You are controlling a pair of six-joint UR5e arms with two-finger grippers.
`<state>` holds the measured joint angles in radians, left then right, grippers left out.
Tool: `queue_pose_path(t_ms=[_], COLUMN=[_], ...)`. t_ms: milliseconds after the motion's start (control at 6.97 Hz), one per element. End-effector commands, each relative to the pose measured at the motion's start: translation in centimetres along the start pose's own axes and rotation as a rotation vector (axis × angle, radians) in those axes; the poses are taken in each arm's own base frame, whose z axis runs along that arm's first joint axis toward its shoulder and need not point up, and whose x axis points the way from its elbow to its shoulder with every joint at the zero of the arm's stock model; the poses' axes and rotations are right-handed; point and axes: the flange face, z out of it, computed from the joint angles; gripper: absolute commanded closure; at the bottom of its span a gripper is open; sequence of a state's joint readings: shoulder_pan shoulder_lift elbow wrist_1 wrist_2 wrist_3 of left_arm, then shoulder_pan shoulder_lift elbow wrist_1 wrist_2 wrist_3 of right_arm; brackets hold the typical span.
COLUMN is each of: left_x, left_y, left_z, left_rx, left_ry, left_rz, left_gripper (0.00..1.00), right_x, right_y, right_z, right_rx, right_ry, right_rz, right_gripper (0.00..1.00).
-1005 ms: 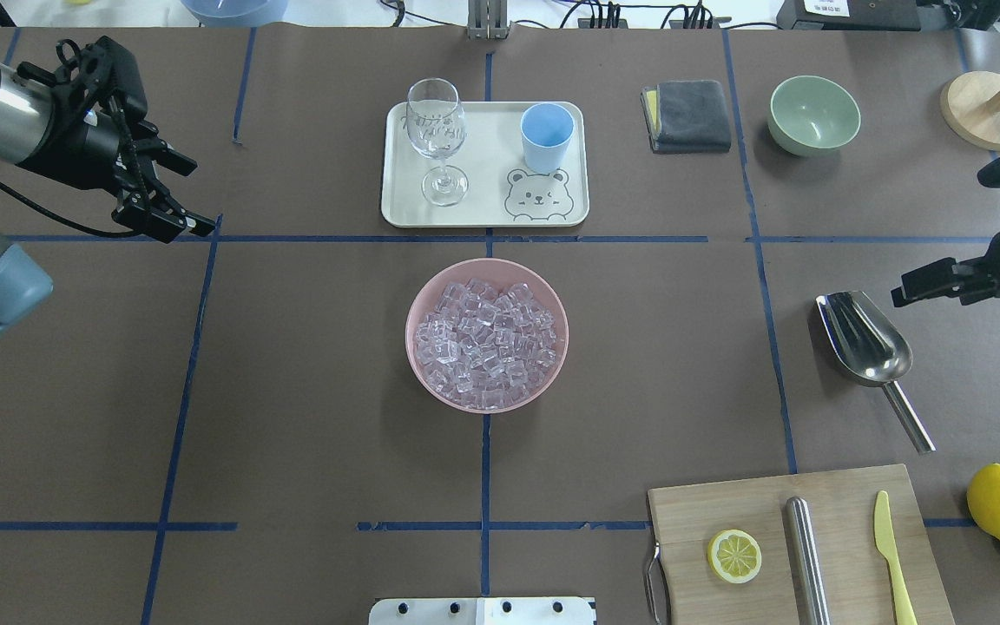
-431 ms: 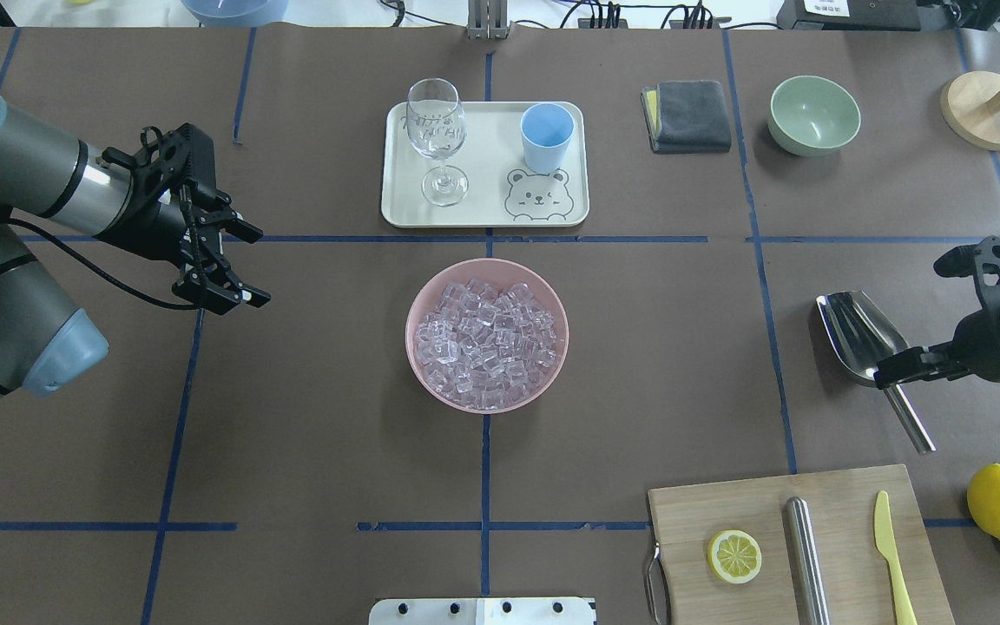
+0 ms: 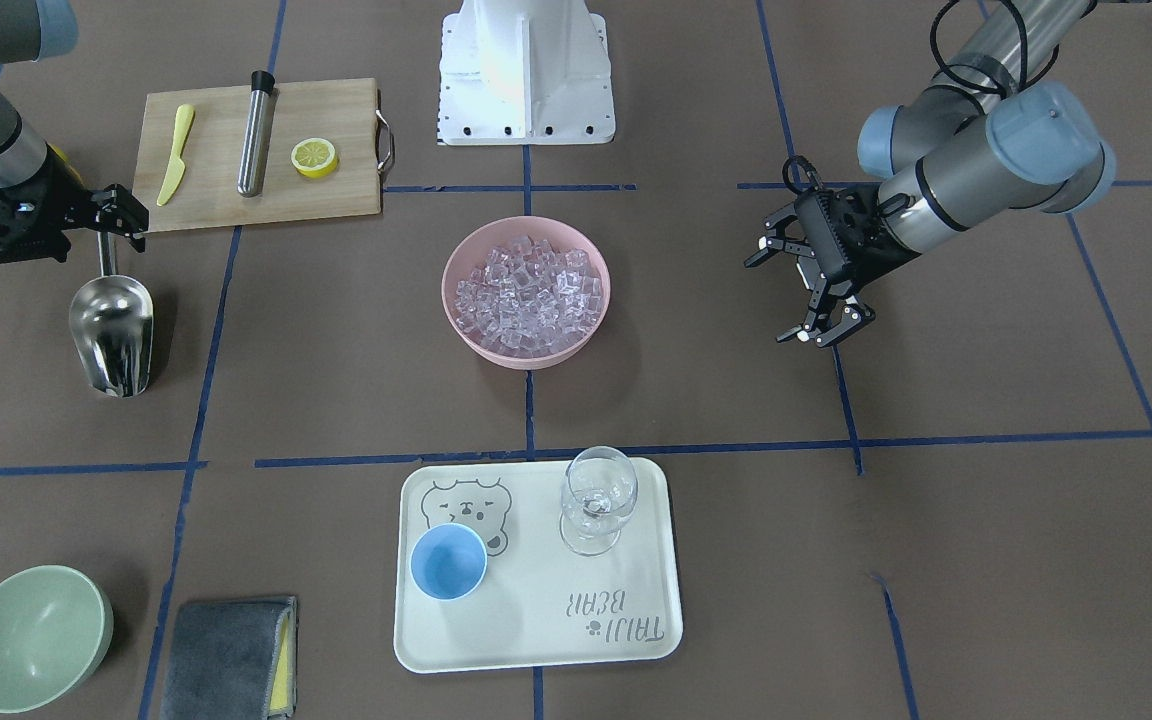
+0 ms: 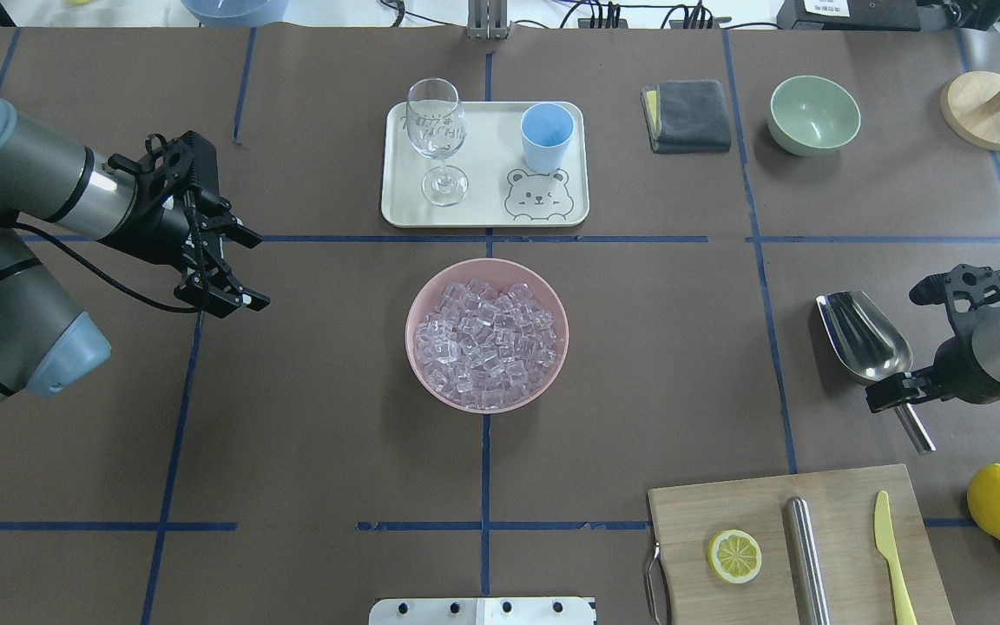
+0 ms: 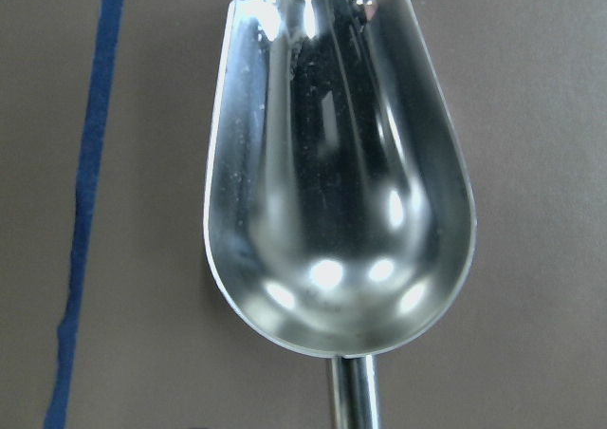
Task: Put ice in cup with scoop
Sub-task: 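Grasp the metal scoop handle with the right gripper while the left arm approaches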
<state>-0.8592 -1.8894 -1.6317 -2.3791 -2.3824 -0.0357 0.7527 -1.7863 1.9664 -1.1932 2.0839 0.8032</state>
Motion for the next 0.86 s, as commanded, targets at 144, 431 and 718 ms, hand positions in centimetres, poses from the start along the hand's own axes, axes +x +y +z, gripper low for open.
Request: queue_pose_path(t_ms=[144, 431, 718], left_x=[-0.49, -0.54, -0.54], left_y=[0.41, 0.46, 0.46], left_z=[0.6, 0.64, 0.64], left_rx=[-0.011, -0.012, -0.012], left_ry=[0.001, 0.001, 0.001], left_rz=[-0.009, -0.01, -0.01], left_gripper=[0.0, 0.0, 0.0], right_x=[-0.25, -0.19, -0.06], right_y=[-0.48, -0.42, -0.4], right_z=[2.02, 1.99, 1.99], right_rx=[-0.028, -0.031, -0.032], right_ry=[0.005, 0.001, 0.003], right_rz=[-0.024, -0.024, -0.031], right_gripper=[0.15, 0.4, 0.56])
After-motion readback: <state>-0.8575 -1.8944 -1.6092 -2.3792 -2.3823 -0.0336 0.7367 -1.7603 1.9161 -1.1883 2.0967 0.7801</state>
